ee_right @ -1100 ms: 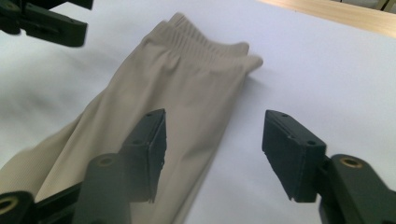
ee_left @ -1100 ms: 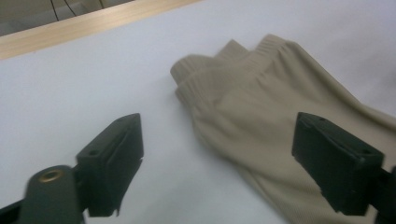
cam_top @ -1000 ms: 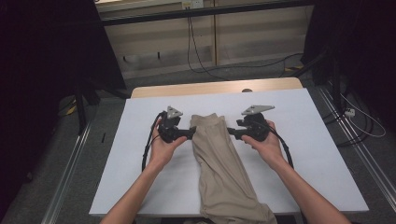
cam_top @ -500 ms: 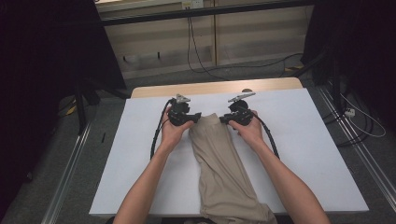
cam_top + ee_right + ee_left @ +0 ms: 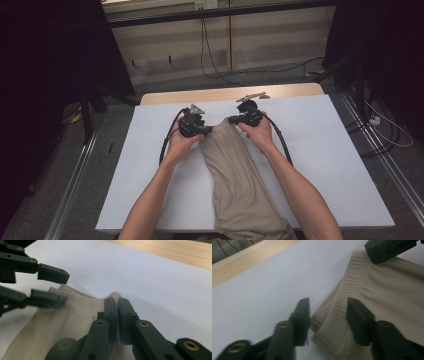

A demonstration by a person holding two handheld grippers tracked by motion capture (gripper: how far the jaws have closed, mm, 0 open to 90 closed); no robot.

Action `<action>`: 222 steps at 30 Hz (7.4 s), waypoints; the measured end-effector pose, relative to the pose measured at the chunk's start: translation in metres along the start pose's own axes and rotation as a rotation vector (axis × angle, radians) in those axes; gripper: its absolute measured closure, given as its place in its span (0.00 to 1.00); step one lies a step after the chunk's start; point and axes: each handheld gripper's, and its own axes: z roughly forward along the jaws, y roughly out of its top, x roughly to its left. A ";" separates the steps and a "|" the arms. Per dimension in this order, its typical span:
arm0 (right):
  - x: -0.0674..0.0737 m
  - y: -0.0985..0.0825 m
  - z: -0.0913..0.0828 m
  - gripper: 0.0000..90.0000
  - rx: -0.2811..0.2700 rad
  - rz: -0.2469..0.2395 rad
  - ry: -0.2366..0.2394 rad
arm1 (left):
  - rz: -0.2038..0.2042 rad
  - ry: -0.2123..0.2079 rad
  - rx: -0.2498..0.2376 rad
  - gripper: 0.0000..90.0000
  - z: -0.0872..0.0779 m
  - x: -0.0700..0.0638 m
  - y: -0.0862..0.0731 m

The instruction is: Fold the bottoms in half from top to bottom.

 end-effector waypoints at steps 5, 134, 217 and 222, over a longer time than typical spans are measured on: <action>-0.001 -0.004 0.015 0.95 0.043 0.016 0.006 | -0.016 0.010 0.042 0.77 -0.001 0.008 -0.005; 0.083 -0.149 -0.165 0.75 0.054 -0.244 0.274 | 0.109 -0.324 0.011 0.56 -0.110 -0.143 -0.081; 0.040 -0.180 -0.198 1.00 0.195 -0.351 0.291 | 0.119 -0.285 0.036 0.46 -0.093 -0.165 -0.077; 0.046 -0.180 -0.204 0.94 0.198 -0.355 0.271 | 0.107 -0.295 0.029 0.51 -0.099 -0.166 -0.076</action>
